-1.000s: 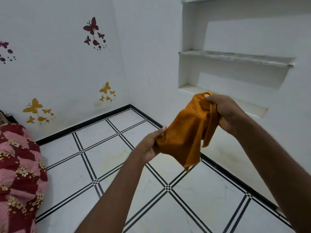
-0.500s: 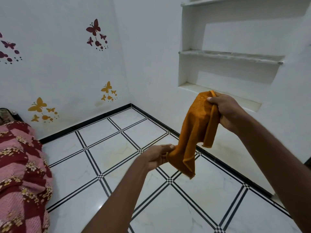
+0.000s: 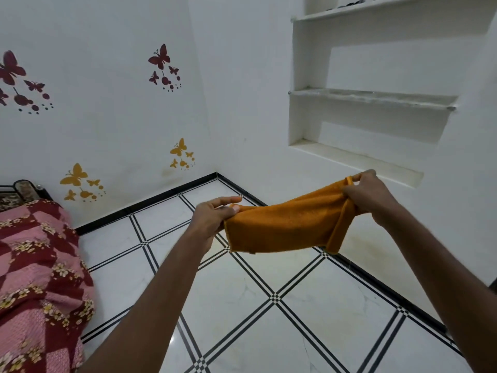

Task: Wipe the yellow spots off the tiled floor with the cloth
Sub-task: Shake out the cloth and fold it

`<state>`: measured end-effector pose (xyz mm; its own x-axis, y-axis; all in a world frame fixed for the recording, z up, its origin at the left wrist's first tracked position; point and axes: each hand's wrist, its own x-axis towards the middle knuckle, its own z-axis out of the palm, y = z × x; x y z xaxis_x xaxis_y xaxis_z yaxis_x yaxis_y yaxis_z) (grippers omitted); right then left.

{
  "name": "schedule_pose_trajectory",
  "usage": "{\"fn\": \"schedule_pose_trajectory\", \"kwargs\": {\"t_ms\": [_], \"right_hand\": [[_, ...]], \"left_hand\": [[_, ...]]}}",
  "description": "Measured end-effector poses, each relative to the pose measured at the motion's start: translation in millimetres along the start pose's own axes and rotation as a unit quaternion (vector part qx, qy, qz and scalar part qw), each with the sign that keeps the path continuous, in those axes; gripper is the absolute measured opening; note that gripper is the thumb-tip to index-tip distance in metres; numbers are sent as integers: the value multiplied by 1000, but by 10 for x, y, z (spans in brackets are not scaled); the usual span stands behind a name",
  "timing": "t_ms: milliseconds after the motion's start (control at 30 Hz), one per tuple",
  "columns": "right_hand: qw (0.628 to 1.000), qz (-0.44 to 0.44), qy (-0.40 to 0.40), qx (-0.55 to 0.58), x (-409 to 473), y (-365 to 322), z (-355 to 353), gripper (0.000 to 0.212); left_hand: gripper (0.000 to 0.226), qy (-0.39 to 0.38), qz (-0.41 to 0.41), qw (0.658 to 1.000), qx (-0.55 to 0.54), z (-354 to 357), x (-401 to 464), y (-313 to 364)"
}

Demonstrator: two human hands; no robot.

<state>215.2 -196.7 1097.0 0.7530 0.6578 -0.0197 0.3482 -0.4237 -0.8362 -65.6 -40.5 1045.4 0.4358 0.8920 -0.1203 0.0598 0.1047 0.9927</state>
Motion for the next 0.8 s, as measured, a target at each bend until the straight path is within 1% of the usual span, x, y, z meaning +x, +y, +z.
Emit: {"fn": "schedule_pose_trajectory", "kwargs": {"t_ms": [67, 200, 300, 367, 433, 467, 567, 633, 700, 800], "right_hand": [[1000, -3, -4, -2, 74, 11, -42, 37], [999, -6, -43, 29, 198, 35, -117, 27], [998, -9, -50, 46, 283, 83, -147, 24], [995, -17, -65, 71, 328, 123, -142, 21], [987, -24, -103, 123, 374, 164, -131, 16], [982, -25, -124, 139, 394, 183, -131, 18], [977, -27, -162, 133, 483, 236, -126, 22], [982, -14, -154, 112, 557, 265, -116, 19], [985, 6, -141, 98, 619, 296, -117, 22], [988, -10, -127, 82, 663, 328, -85, 20]], "left_hand": [[19, 15, 37, 998, 42, 28, 0, 121], [18, 46, 110, 987, 108, 42, 52, 370], [17, 48, 137, 981, 127, 41, 80, 507], [16, 51, 133, 981, 129, 65, 103, 564], [16, 58, 113, 983, 133, 88, 131, 627], [16, 53, 94, 986, 125, 95, 142, 663], [22, 7, 50, 994, 102, 99, 143, 780], [29, -7, 41, 992, 119, 87, 151, 819], [33, -8, 41, 988, 148, 81, 173, 821], [26, 14, 70, 975, 212, 93, 199, 780]]}}
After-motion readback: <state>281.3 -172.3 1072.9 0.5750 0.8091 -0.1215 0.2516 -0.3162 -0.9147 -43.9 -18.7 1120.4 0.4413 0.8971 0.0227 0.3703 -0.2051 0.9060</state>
